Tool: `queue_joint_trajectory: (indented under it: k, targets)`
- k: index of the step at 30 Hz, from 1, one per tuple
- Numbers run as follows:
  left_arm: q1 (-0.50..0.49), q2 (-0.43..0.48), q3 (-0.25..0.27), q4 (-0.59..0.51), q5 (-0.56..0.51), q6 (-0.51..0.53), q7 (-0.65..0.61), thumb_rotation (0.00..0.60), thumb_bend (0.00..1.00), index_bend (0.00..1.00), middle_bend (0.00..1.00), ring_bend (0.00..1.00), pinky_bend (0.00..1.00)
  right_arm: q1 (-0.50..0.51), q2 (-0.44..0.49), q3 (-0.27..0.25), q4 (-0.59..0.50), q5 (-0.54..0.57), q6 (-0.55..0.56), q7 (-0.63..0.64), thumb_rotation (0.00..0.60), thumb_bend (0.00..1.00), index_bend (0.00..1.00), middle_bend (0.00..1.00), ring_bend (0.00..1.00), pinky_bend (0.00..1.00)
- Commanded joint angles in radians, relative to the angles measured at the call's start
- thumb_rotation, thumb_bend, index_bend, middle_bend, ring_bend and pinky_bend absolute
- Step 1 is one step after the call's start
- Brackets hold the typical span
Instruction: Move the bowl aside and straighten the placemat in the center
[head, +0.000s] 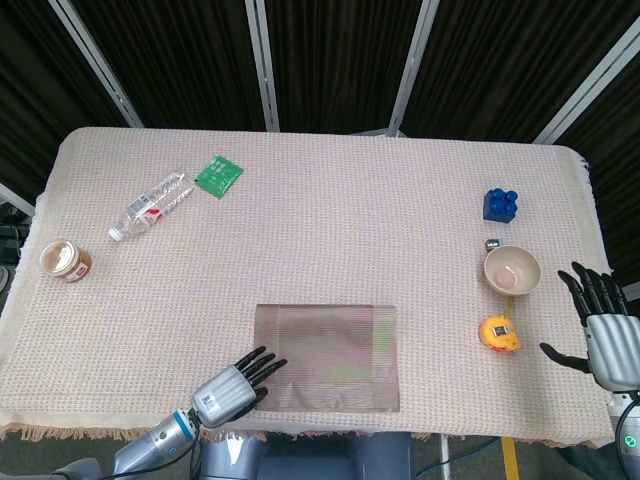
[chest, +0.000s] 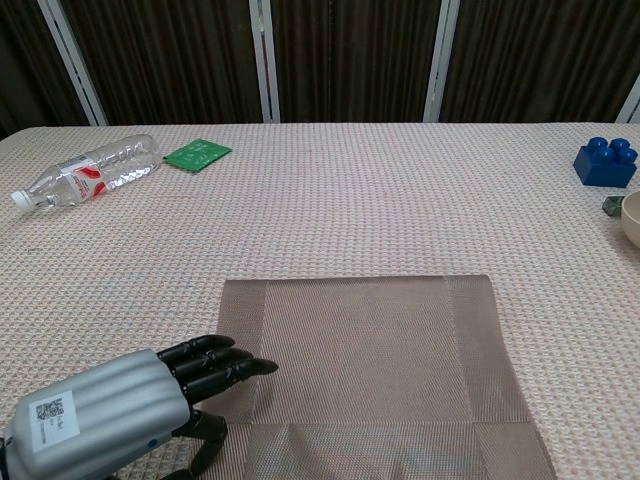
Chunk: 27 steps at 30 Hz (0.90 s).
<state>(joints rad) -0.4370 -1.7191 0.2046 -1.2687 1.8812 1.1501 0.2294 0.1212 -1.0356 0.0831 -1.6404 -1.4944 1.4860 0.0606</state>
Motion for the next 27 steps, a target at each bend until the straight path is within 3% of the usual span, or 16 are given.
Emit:
queue_joint_trajectory:
  k: [1, 8, 14, 17, 21, 27]
  targets:
    - [-0.001, 0.000, -0.001, -0.001, -0.002, 0.000, 0.000, 0.600, 0.54, 0.61, 0.00, 0.00, 0.00, 0.000, 0.000, 0.000, 0.000, -0.002, 0.000, 0.002, 0.600, 0.00, 0.09, 0.00, 0.00, 0.00]
    - [-0.008, 0.004, -0.014, -0.022, -0.014, 0.018, -0.028, 0.600, 0.55, 0.65, 0.00, 0.00, 0.00, -0.001, 0.001, 0.002, 0.000, -0.005, 0.001, -0.002, 0.600, 0.00, 0.09, 0.00, 0.00, 0.00]
    - [-0.047, 0.021, -0.093, -0.099, -0.047, 0.026, -0.044, 0.600, 0.55, 0.66, 0.00, 0.00, 0.00, -0.002, -0.001, 0.005, -0.004, -0.001, -0.001, -0.003, 0.600, 0.00, 0.09, 0.00, 0.00, 0.00]
    - [-0.083, 0.034, -0.165, -0.156, -0.087, 0.006, -0.041, 0.600, 0.56, 0.66, 0.00, 0.00, 0.00, 0.001, -0.003, 0.007, -0.001, 0.006, -0.010, -0.005, 0.600, 0.00, 0.09, 0.00, 0.00, 0.00]
    - [-0.149, 0.049, -0.307, -0.223, -0.205, -0.063, -0.046, 0.600, 0.56, 0.67, 0.00, 0.00, 0.00, 0.007, -0.008, 0.012, 0.000, 0.015, -0.019, -0.014, 0.600, 0.00, 0.09, 0.00, 0.00, 0.00]
    - [-0.238, 0.033, -0.493, -0.180, -0.388, -0.152, -0.033, 0.600, 0.56, 0.67, 0.00, 0.00, 0.00, 0.009, -0.011, 0.021, 0.001, 0.029, -0.022, -0.026, 0.600, 0.00, 0.09, 0.00, 0.00, 0.00]
